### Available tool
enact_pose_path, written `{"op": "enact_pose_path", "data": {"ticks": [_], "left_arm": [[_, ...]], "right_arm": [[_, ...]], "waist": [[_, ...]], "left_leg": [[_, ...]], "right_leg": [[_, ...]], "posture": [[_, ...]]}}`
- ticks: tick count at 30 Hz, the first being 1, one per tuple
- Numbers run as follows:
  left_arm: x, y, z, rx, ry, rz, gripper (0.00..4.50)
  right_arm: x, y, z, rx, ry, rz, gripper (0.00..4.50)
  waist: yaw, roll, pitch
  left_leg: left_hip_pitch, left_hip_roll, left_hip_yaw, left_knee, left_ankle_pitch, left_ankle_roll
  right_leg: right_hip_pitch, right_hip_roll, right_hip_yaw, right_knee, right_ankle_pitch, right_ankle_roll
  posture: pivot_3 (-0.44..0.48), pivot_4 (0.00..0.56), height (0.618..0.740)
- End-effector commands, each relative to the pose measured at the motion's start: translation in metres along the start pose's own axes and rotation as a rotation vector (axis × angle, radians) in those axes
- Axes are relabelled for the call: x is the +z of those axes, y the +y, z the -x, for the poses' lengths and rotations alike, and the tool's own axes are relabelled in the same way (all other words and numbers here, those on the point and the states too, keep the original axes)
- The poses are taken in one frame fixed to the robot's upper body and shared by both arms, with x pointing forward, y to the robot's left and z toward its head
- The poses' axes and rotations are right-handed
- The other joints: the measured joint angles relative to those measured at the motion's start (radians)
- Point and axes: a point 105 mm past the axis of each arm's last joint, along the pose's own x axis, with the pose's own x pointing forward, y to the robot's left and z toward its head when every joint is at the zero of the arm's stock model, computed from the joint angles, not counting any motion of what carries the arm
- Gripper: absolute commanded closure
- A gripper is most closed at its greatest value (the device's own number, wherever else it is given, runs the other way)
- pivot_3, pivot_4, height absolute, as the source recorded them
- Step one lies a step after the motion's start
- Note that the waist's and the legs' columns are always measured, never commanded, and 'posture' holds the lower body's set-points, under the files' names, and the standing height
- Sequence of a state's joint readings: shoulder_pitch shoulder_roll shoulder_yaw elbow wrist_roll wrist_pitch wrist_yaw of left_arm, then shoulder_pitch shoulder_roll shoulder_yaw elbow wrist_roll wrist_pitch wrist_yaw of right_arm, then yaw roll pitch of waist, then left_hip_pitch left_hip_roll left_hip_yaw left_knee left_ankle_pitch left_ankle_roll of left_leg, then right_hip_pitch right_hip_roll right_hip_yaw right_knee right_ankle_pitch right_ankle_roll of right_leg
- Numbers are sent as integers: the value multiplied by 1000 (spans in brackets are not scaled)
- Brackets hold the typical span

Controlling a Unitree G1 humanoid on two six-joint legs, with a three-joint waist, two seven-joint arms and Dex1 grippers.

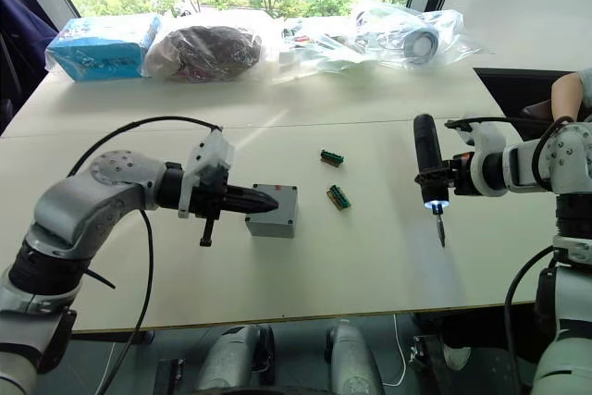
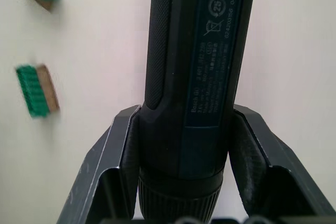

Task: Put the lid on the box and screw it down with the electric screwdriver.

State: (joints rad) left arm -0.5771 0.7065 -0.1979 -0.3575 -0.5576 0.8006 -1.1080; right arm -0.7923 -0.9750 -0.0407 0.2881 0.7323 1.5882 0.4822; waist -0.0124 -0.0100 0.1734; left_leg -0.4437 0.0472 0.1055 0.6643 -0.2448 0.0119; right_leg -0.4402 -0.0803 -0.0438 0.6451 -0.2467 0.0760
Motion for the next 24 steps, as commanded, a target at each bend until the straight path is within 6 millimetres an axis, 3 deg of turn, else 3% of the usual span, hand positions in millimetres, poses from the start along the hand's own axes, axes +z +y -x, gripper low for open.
{"op": "enact_pose_path", "data": {"ticks": [1, 7, 9, 10, 13, 14, 16, 18, 20, 21, 22, 24], "left_arm": [[7, -4, -3, -7, -29, -46, 4500], [7, -2, -7, 3, -48, -37, 4500], [5, 1, -6, 20, -53, -23, 4500], [4, 4, -4, 35, -56, -14, 4500], [-1, 12, 3, 88, -53, 5, 4500], [-2, 17, 7, 117, -56, 13, 4500], [-2, 32, 20, 215, -78, 34, 4500], [-1, 49, 43, 335, -117, 76, 4500], [-1, 56, 57, 391, -136, 105, 4500], [-9, 61, 64, 440, -122, 121, 4500], [-18, 65, 69, 484, -102, 137, 4500], [-33, 64, 71, 509, -62, 164, 4500]], "right_arm": [[13, -2, 5, 20, -43, 15, 2661], [10, -10, -11, 0, -4, 37, 2661], [10, -14, -15, -26, 0, 54, 1627], [10, -15, -16, -34, 3, 61, 1438], [11, -20, -16, -66, 3, 78, 307], [13, -21, -16, -78, -10, 94, 43], [25, -19, -10, -83, -73, 167, 15], [52, 7, 7, -6, -232, 321, 15], [64, 30, 20, 68, -333, 415, 15], [74, 50, 30, 114, -444, 512, 15], [75, 72, 37, 176, -521, 613, 15], [59, 108, 43, 303, -575, 767, 15]], "waist": [[-1, 0, 0], [2, 0, 0], [2, 0, 0], [1, 0, 0], [2, 0, 0], [2, 0, 0], [2, 0, 0], [1, 0, 0], [-2, 0, 0], [-4, 0, 0], [-2, 0, 0], [0, 0, 0]], "left_leg": [[0, 0, 0, 0, 0, 0], [0, 0, 0, 0, 0, 0], [0, 0, 0, 0, 0, 0], [0, 0, 0, 1, 0, 0], [0, 0, 0, 1, 0, 0], [0, 0, 0, 1, 0, 0], [0, 0, 0, 1, 0, 0], [0, 0, 0, 1, 0, 0], [0, 0, 0, 1, 0, 0], [0, 0, 1, 1, 0, 0], [0, 1, 1, 1, 0, 0], [1, 1, 0, 0, 0, -1]], "right_leg": [[0, 0, 0, 0, 0, 0], [0, 0, 0, 0, 0, 1], [0, 0, 0, 0, 0, 1], [0, 0, 0, 0, 0, 1], [0, 0, 0, 0, 0, 1], [1, 0, 0, 0, 0, 1], [1, 0, 0, 0, 0, 1], [0, 0, 0, 0, 0, 1], [0, 0, 0, 1, 0, 1], [-1, 0, 0, 1, 0, 1], [-1, 1, 0, 1, 0, 1], [0, 1, 0, 2, -1, 3]], "posture": [[0, 150, 740], [0, 150, 740], [0, 150, 740], [0, 150, 740], [0, 150, 740], [0, 150, 740], [0, 150, 740], [0, 150, 740], [0, 150, 740], [0, 150, 740], [0, 150, 740], [0, 150, 740]]}}
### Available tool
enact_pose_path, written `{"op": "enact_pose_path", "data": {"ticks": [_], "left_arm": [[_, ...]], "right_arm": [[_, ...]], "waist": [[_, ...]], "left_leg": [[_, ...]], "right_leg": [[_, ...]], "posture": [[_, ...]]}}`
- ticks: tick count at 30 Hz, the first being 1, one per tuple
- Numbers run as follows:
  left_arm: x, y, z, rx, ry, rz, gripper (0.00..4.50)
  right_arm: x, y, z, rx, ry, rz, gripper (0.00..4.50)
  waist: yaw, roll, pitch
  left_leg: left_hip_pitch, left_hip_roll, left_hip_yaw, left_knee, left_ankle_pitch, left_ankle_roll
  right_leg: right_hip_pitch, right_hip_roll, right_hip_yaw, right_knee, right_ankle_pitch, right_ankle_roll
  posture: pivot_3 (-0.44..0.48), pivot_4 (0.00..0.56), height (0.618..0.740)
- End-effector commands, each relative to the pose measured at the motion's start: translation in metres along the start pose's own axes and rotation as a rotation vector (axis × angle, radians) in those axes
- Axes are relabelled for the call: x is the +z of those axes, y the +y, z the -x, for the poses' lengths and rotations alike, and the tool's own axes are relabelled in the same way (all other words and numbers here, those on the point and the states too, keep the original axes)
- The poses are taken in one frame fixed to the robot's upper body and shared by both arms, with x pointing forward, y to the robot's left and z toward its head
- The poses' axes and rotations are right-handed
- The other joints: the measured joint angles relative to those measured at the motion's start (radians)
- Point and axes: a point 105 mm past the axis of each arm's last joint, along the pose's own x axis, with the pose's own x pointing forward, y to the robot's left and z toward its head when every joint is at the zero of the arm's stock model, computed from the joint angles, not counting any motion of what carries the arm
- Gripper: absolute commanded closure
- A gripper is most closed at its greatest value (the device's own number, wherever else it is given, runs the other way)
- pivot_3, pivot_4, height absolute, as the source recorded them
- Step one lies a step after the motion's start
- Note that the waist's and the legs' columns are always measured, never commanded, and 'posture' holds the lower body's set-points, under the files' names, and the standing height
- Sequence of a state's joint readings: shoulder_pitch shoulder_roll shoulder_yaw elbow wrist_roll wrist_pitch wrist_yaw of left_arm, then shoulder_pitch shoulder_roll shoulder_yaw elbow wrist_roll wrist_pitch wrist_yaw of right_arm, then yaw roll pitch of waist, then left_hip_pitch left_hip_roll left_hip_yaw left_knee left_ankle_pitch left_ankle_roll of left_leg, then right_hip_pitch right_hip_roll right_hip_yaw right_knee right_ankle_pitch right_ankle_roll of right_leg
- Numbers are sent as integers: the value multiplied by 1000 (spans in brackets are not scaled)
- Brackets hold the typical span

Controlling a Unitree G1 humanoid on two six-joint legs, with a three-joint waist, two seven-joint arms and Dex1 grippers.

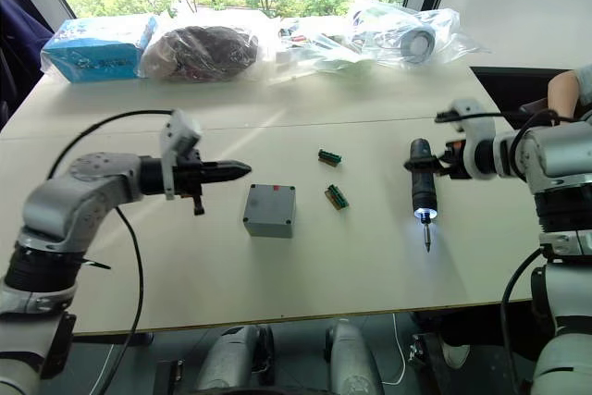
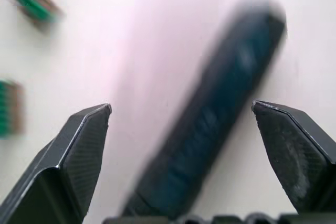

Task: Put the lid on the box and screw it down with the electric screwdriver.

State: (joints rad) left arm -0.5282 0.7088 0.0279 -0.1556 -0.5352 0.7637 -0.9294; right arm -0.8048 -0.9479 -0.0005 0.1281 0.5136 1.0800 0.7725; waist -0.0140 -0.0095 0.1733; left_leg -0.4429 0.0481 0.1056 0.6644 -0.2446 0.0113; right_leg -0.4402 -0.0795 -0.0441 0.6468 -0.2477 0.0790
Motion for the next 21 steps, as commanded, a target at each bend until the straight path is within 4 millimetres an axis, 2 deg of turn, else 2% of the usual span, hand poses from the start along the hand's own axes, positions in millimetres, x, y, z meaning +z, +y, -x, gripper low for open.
{"op": "enact_pose_path", "data": {"ticks": [1, 2, 4, 5, 9, 13, 18, 21], "left_arm": [[-21, 5, 9, 59, 60, 14, 4500], [-29, 2, 8, 44, 89, 14, 4500], [-46, -7, 5, 15, 168, 6, 4500], [-51, -9, 4, 7, 188, 3, 4500], [-57, -17, -5, -32, 204, -13, 4500], [-56, -26, -13, -77, 197, -18, 4500], [-56, -36, -30, -119, 182, -33, 4500], [-54, -39, -38, -149, 175, -49, 4500]], "right_arm": [[26, 73, 12, 245, -204, 267, 15], [17, 89, 10, 290, -187, 306, 15], [-14, 122, 1, 386, -116, 386, 15], [-24, 131, -1, 412, -97, 403, 15], [-64, 172, -16, 522, -35, 377, 15], [-82, 187, -30, 547, -8, 355, 15], [-87, 195, -45, 542, -6, 315, 15], [-87, 201, -46, 571, -11, 290, 15]], "waist": [[3, -1, 0], [4, -2, 0], [9, -3, 0], [13, -3, 0], [24, -4, 0], [26, -4, -1], [26, -5, -1], [25, -5, -1]], "left_leg": [[0, 0, 0, -1, 0, 0], [0, 0, -1, -1, 0, -1], [0, 0, -1, 0, 0, -1], [0, 1, -1, 1, 0, -1], [0, 0, -2, 4, 0, -1], [1, 0, -2, 4, 0, -1], [1, -1, -2, 4, 0, -1], [1, -1, -2, 4, 0, -1]], "right_leg": [[1, 0, 0, 0, -1, 1], [1, 0, -1, 0, -1, 1], [2, -1, -2, 0, -1, 1], [3, -2, -3, 0, -1, 1], [5, -4, -3, -1, -1, -1], [5, -5, -3, -1, -2, -4], [5, -3, -3, -1, 0, -1], [5, -2, -3, 0, 0, -1]], "posture": [[0, 150, 740], [0, 150, 740], [0, 150, 740], [0, 150, 740], [0, 150, 740], [0, 150, 740], [0, 150, 740], [0, 150, 740]]}}
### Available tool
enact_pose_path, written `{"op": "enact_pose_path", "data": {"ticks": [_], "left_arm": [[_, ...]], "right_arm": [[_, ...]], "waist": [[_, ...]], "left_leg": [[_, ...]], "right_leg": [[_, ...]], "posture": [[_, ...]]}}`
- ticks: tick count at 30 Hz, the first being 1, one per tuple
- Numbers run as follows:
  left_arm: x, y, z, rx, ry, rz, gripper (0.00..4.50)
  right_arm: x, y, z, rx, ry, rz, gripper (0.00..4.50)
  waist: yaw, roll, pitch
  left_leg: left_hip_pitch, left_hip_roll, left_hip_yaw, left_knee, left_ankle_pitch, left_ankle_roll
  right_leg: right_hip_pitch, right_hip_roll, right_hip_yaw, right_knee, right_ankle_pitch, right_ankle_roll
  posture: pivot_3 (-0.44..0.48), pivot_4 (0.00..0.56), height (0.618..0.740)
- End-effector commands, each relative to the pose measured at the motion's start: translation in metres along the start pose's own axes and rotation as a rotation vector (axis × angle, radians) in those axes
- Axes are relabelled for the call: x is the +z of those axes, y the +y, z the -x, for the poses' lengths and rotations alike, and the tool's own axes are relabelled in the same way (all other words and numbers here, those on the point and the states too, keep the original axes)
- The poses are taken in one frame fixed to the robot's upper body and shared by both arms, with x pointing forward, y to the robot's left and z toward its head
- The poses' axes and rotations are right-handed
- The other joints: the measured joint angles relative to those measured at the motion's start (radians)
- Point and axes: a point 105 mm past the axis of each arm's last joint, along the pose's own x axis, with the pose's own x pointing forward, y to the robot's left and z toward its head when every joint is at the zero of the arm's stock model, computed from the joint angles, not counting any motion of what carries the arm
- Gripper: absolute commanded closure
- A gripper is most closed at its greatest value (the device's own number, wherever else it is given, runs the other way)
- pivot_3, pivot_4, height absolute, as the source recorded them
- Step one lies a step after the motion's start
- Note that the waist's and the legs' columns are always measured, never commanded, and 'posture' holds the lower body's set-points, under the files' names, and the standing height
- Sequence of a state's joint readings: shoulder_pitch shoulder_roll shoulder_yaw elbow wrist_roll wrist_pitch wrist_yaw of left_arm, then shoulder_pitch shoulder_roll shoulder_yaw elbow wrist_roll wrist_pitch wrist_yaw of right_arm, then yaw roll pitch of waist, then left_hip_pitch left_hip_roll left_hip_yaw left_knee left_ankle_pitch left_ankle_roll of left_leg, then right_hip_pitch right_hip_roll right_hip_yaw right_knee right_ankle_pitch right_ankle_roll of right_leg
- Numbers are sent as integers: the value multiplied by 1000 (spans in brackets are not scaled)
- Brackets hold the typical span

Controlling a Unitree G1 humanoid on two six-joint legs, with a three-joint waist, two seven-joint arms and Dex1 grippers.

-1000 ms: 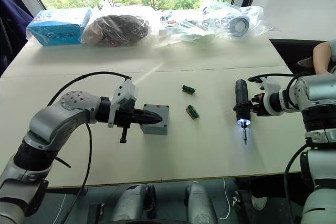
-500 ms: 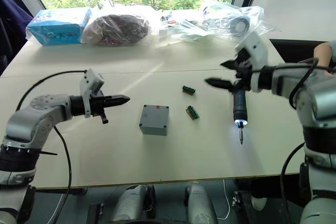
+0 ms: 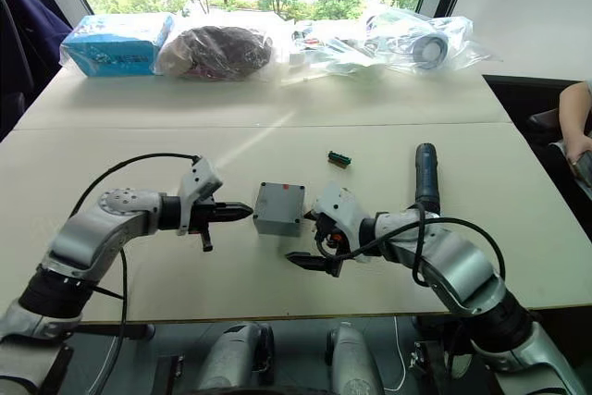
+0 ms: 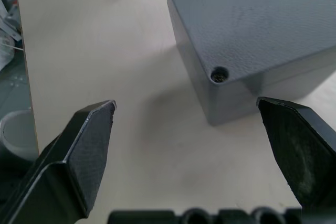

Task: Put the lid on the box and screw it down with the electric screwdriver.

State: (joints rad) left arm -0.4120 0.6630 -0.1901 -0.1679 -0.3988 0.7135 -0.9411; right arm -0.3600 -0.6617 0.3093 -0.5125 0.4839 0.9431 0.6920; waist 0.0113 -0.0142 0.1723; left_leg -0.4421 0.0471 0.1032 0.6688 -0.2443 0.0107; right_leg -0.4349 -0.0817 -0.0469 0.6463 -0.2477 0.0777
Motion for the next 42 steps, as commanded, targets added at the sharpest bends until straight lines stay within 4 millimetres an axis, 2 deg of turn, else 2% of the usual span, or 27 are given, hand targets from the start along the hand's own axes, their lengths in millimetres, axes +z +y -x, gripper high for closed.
{"op": "enact_pose_path", "data": {"ticks": [1, 5, 9, 14, 19, 22, 25, 29, 33, 38, 42], "left_arm": [[20, -2, -9, -33, -34, -90, 4500], [27, 0, -20, -61, -49, -121, 4500], [28, 12, -27, -37, -49, -150, 4500], [23, 34, -6, 64, -34, -137, 4500], [10, 31, 12, 82, 12, -124, 4500], [-1, 13, 19, 30, 38, -83, 4500], [-5, -5, 17, -30, 50, -60, 4500], [-3, -14, 10, -45, 36, -41, 4500], [1, -13, 3, -24, 5, -36, 4500], [8, -8, -8, -12, -21, -54, 4500], [14, -2, -11, -6, -38, -68, 4500]], "right_arm": [[13, 9, 0, 40, -53, 10, 15], [16, 19, 3, 85, -63, -16, 15], [20, 22, 10, 79, -67, -31, 15], [19, 4, 37, -24, -23, 49, 15], [21, -12, 48, -72, -10, 87, 15], [20, -34, 45, -133, -1, 124, 15], [15, -41, 37, -122, 12, 155, 15], [12, -45, 29, -102, 22, 187, 15], [11, -39, 22, -55, 7, 185, 15], [12, -19, 18, 33, -9, 159, 15], [13, -13, 16, 43, -20, 143, 15]], "waist": [[1, 0, 0], [1, 0, 0], [1, 0, 0], [-1, 0, 0], [-1, 0, 0], [-6, 0, 0], [0, 0, 0], [2, 0, 0], [0, 0, 0], [2, 0, 0], [1, -1, 0]], "left_leg": [[0, 0, 0, 0, 0, 0], [0, 0, 0, 0, 0, 0], [0, 0, -1, 0, 0, 0], [0, 0, -1, 0, 0, 0], [1, 1, -2, 0, 0, 0], [1, 1, -1, 0, 0, 0], [1, 1, -1, 0, 0, 0], [0, 0, -1, 0, 0, 0], [1, 0, -1, 0, 0, 0], [0, 0, -1, 0, 0, 0], [1, 0, -1, 1, 0, 0]], "right_leg": [[0, 0, 0, 0, 0, 0], [1, 0, -1, 0, 0, 0], [1, 0, -1, 0, 0, 0], [1, 0, -2, 1, 0, 0], [1, 0, -2, 0, 0, 0], [1, 0, -1, 0, 0, 0], [1, 0, -1, 0, 0, 0], [1, 0, -1, 0, 0, 0], [1, 0, -1, 1, 0, 0], [1, 1, -2, 1, 0, 0], [1, 0, -2, 1, 0, 0]], "posture": [[0, 150, 740], [0, 150, 740], [0, 150, 740], [0, 150, 740], [0, 150, 740], [0, 150, 740], [0, 150, 740], [0, 150, 740], [0, 150, 740], [0, 150, 740], [0, 150, 740]]}}
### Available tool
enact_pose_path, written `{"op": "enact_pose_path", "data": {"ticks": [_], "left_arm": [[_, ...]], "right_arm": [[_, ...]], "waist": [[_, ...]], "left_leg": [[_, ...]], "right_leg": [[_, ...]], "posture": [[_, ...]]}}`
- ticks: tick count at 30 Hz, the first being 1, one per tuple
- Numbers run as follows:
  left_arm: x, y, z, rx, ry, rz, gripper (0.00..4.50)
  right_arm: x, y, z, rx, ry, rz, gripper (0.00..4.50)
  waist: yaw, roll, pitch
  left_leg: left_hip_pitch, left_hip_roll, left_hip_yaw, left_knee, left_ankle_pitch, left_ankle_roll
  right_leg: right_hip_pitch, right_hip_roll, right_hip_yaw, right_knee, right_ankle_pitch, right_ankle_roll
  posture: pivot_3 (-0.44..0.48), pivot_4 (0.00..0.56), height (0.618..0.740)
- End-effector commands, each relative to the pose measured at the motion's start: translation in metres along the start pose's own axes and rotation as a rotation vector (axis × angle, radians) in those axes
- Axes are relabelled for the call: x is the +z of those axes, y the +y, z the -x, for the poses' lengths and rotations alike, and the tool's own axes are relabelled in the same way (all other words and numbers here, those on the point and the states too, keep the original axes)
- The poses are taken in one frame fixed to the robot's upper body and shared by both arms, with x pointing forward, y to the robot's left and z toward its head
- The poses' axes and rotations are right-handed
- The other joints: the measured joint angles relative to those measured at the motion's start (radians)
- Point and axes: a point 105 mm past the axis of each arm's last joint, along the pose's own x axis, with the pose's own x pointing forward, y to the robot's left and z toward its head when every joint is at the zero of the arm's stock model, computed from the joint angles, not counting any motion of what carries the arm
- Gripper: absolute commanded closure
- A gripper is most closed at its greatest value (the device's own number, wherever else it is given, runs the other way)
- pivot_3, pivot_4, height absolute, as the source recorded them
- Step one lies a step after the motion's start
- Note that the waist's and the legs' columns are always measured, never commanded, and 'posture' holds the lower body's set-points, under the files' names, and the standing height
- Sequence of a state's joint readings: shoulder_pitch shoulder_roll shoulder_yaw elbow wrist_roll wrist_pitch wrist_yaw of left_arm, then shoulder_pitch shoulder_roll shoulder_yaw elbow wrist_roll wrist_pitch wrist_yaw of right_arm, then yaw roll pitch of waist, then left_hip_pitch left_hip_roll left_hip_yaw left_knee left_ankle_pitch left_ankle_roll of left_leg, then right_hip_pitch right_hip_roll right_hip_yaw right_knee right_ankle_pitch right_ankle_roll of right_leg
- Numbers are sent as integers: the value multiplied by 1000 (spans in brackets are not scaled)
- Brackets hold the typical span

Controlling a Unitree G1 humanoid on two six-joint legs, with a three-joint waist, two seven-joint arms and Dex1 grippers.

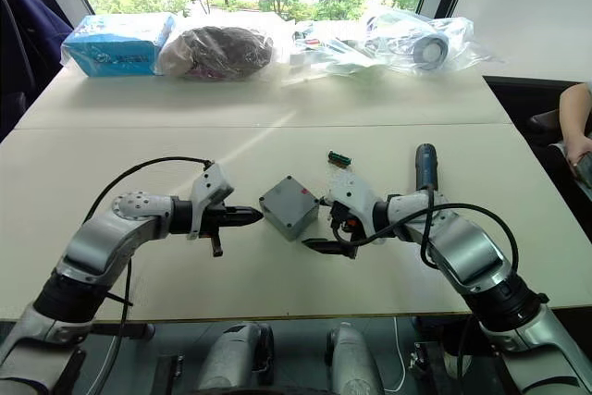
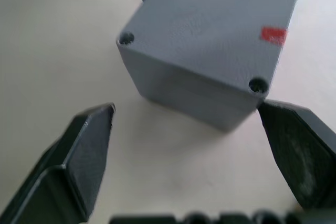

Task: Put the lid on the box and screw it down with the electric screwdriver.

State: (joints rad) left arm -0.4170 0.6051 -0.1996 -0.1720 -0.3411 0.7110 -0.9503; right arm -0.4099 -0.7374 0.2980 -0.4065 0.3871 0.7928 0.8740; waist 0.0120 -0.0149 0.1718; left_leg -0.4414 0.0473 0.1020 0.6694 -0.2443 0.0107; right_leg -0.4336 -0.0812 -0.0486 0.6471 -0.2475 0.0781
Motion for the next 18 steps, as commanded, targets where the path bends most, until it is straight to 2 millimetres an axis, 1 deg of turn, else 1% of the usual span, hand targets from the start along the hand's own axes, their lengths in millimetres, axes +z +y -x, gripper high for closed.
{"op": "enact_pose_path", "data": {"ticks": [1, 8, 18], "left_arm": [[12, 3, -1, 6, -30, -50, 4500], [14, 4, -2, -4, -32, -59, 4500], [18, 7, -6, -3, -45, -70, 4500]], "right_arm": [[13, 8, 1, 17, -44, 21, 15], [12, 10, 2, -12, -42, 2, 15], [17, 12, 3, -40, -77, -40, 15]], "waist": [[0, 0, 0], [1, 0, 0], [1, 0, 0]], "left_leg": [[0, 0, 0, 0, 0, 0], [0, 0, 0, 0, 0, 0], [0, 0, 0, 0, 0, 0]], "right_leg": [[0, 0, 0, 0, 0, 0], [0, 0, 0, 0, 0, 0], [0, 0, 0, 0, 0, 0]], "posture": [[0, 150, 740], [0, 150, 740], [0, 150, 740]]}}
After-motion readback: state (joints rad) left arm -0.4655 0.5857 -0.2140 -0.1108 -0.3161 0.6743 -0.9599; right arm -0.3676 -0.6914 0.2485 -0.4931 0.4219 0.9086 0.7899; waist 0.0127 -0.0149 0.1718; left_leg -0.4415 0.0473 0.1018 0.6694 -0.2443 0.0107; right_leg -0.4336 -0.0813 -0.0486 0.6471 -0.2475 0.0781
